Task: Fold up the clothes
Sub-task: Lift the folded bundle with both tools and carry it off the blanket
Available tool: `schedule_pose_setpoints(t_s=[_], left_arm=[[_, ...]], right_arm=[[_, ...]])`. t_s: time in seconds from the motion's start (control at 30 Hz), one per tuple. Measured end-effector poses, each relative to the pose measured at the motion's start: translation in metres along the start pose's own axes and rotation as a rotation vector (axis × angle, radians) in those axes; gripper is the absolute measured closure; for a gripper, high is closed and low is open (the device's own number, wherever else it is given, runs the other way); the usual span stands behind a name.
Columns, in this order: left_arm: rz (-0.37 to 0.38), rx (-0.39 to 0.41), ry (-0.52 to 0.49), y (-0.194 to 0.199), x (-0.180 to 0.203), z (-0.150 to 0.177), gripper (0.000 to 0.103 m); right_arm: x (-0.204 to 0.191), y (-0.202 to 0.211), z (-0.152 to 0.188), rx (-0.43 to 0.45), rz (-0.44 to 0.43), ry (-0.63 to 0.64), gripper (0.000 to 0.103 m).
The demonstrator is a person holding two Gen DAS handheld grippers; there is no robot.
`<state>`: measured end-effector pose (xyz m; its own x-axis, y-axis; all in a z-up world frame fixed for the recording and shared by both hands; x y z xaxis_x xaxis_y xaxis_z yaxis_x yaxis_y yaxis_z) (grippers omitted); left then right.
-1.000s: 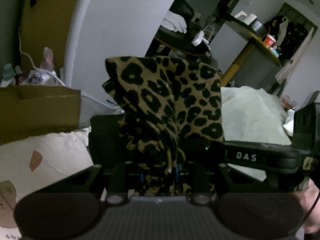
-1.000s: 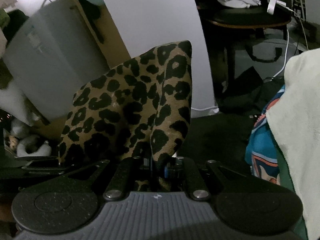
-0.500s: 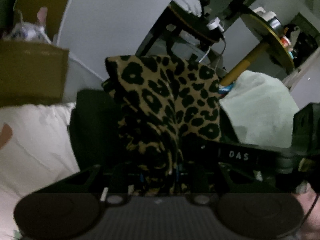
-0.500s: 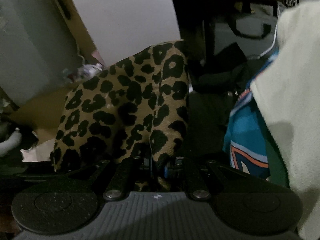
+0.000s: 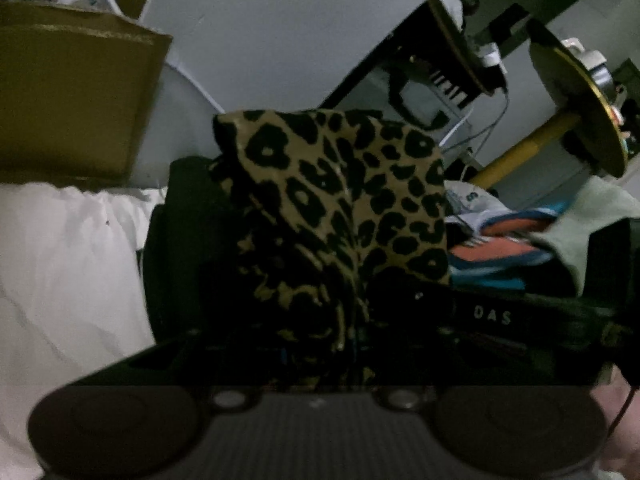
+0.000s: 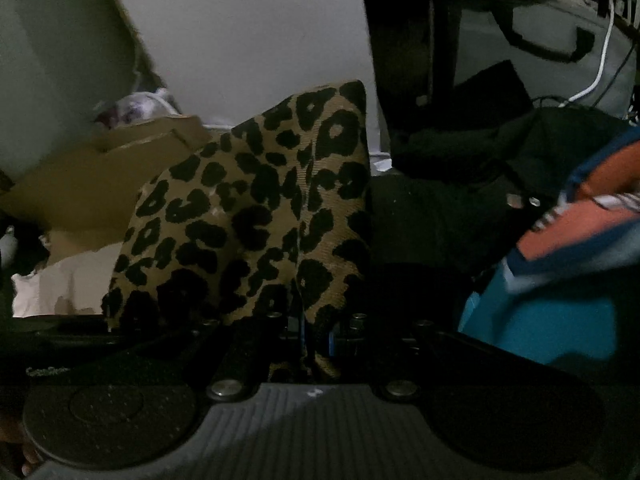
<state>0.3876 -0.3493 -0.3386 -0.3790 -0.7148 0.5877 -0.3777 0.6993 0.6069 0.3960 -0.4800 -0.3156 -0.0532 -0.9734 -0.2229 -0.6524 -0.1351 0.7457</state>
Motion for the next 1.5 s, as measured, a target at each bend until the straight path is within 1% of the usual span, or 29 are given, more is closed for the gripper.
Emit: schedule_pose_setpoints(t_s=[0.17, 0.33, 0.43, 0.6, 0.83, 0.9, 0.93, 0.97, 1.0, 1.07, 1.1, 1.13, 1.17, 1.3, 1.4, 1.43, 1.47, 1.5], left_arm=[[-0.013, -0.014, 0.025, -0.036, -0.029, -0.014, 0.076], [-0.014, -0.016, 0.028, -0.057, -0.046, -0.021, 0.076], [-0.017, -0.019, 0.026, -0.066, -0.054, -0.024, 0.076], [-0.017, -0.018, 0.027, -0.08, -0.063, -0.032, 0.076], [-0.019, -0.013, 0.05, -0.09, -0.074, -0.035, 0.075], [-0.047, -0.014, 0.046, -0.091, -0.082, -0.033, 0.069], [-0.06, -0.014, 0.044, -0.091, -0.086, -0.032, 0.059], [-0.074, -0.015, 0.043, -0.091, -0.089, -0.031, 0.051], [-0.087, -0.015, 0.041, -0.091, -0.093, -0.03, 0.049], [-0.113, -0.015, 0.038, -0.091, -0.1, -0.028, 0.043], [-0.118, -0.013, 0.04, -0.088, -0.102, -0.028, 0.041], [-0.135, -0.009, 0.033, -0.085, -0.104, -0.028, 0.035], [-0.151, -0.004, 0.021, -0.082, -0.105, -0.029, 0.034], [-0.185, 0.032, -0.014, -0.067, -0.104, -0.035, 0.035], [-0.197, 0.078, -0.046, -0.054, -0.099, -0.043, 0.038], [-0.195, 0.095, -0.055, -0.049, -0.096, -0.046, 0.041], [-0.188, 0.112, -0.061, -0.046, -0.093, -0.047, 0.047], [-0.177, 0.127, -0.068, -0.043, -0.09, -0.048, 0.049]], right_arm=[[0.014, -0.042, -0.009, -0.02, -0.001, -0.007, 0.094], [0.028, -0.07, -0.015, -0.029, -0.003, -0.014, 0.095], [0.03, -0.084, -0.017, -0.031, 0.001, 0.005, 0.096], [0.033, -0.1, -0.021, -0.035, 0.011, 0.023, 0.096], [0.039, -0.114, -0.026, -0.022, 0.01, 0.001, 0.097], [0.038, -0.118, -0.026, -0.013, 0.011, 0.019, 0.097], [0.037, -0.121, -0.025, -0.01, 0.02, 0.033, 0.096], [0.036, -0.124, -0.025, -0.009, 0.03, 0.05, 0.094], [0.035, -0.127, -0.024, -0.007, 0.039, 0.07, 0.091], [0.033, -0.129, -0.025, 0.005, 0.055, 0.086, 0.075], [0.033, -0.127, -0.026, 0.013, 0.053, 0.078, 0.073], [0.033, -0.126, -0.027, 0.016, 0.05, 0.07, 0.07], [0.034, -0.126, -0.027, 0.016, 0.054, 0.07, 0.067], [0.038, -0.119, -0.031, 0.025, 0.086, 0.069, 0.064], [0.035, -0.104, -0.037, 0.082, 0.081, 0.099, 0.061], [0.032, -0.1, -0.04, 0.1, 0.068, 0.105, 0.061], [0.03, -0.096, -0.042, 0.118, 0.055, 0.111, 0.061], [0.027, -0.092, -0.044, 0.131, 0.045, 0.119, 0.061]])
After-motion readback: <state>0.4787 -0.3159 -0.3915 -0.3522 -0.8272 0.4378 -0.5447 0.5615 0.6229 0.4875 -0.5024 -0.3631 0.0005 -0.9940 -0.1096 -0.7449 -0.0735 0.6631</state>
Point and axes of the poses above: each gripper's, at about its wrist camera, not at the fingertips, and y roughly against the way its jaws point, x to its right, z to its underside, the point moved 9 cm from there along -y, roughly the way its jaws point, and after that the axes turned 7 degrees about x, right-handed, at the moved point
